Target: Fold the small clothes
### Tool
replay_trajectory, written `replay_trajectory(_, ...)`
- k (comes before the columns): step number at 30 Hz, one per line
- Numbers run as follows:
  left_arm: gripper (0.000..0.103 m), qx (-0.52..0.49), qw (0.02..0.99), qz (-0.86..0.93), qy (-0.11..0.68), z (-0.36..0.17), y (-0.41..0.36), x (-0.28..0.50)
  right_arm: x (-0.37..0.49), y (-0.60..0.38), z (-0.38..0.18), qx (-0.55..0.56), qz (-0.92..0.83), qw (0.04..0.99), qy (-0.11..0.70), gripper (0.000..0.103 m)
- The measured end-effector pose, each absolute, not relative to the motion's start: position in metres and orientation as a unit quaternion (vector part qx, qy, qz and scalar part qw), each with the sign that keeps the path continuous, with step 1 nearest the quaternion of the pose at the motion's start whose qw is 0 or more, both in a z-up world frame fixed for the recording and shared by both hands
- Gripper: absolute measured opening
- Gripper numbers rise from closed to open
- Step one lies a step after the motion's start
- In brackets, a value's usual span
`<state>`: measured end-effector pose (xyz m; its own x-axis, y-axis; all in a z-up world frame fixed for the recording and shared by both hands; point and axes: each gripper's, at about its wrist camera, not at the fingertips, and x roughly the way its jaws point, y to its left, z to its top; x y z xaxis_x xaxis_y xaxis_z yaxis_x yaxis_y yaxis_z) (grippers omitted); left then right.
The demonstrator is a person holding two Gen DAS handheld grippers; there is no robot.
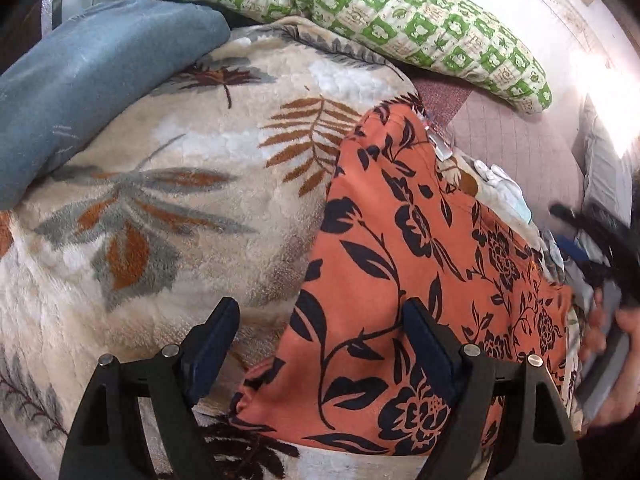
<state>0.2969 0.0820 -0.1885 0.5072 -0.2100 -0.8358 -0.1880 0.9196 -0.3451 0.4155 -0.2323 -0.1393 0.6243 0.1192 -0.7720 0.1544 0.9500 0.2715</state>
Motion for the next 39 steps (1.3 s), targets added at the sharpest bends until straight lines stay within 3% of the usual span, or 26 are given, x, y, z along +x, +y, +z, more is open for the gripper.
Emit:
replay_trajectory(3,0.084,-0.177,0.858,-0.008,0.481,-0.180,0.073,0.291,0.374,-0.255,-0.136,0.121,-0.017,0.896,0.426,0.063)
replay_trajectory(7,0.084,-0.137,0.871,-0.024,0.471,-0.177,0.056,0.287,0.318,-0.321,-0.155,0.150,-0.064,0.883,0.439,0.061)
replay_trajectory(12,0.086,-0.081,0.845,-0.006,0.528,-0.209,0.042,0.297,0.308,-0.381,-0.195,0.203,-0.103,0.855,0.466,0.050)
replay_trajectory(14,0.088,-0.100,0.838,-0.006,0.536,-0.214,0.047,0.301,0.321,-0.390,-0.223,0.213,-0.121,0.832,0.498,0.048)
replay_trajectory(17,0.088,-0.128,0.832,-0.009,0.540,-0.209,0.057,0.303,0.329,-0.382,-0.217,0.176,-0.131,0.837,0.501,0.047)
replay_trajectory(24,0.088,-0.185,0.839,0.024,0.512,-0.188,0.104,0.297,0.348,-0.275,-0.169,0.111,0.006,0.874,0.472,0.047)
replay_trajectory(33,0.088,-0.106,0.840,0.056,0.529,-0.195,0.113,0.302,0.385,-0.048,-0.215,0.002,0.163,0.839,0.519,0.047)
replay_trajectory(36,0.088,-0.117,0.834,0.041,0.537,-0.197,0.116,0.304,0.387,-0.026,-0.226,-0.060,0.137,0.853,0.500,0.047)
replay_trajectory(39,0.088,-0.147,0.833,0.041,0.531,-0.195,0.127,0.301,0.389,-0.049,-0.216,0.018,0.143,0.844,0.517,0.047)
